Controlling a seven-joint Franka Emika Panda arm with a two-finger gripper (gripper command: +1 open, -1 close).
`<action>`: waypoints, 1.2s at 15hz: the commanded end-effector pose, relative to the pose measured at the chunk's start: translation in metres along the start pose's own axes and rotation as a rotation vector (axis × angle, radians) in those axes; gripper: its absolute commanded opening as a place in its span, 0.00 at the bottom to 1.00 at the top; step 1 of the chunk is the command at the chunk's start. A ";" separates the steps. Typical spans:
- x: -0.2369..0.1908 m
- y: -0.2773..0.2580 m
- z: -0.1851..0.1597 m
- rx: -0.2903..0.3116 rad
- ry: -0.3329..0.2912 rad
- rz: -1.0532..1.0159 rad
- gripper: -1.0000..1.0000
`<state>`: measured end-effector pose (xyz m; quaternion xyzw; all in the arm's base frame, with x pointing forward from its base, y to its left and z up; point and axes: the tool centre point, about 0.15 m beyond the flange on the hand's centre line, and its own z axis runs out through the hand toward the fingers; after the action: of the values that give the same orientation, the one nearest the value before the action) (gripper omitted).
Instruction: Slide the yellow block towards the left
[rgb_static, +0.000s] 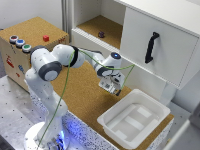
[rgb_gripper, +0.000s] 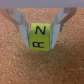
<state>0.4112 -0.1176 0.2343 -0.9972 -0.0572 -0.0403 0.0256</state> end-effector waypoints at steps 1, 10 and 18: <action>-0.001 -0.014 -0.010 -0.151 0.107 0.000 1.00; -0.001 -0.007 -0.021 -0.066 0.098 -0.008 1.00; 0.008 0.031 -0.060 -0.043 0.107 -0.094 1.00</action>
<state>0.4233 -0.1204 0.2666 -0.9918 -0.0832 -0.0965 0.0091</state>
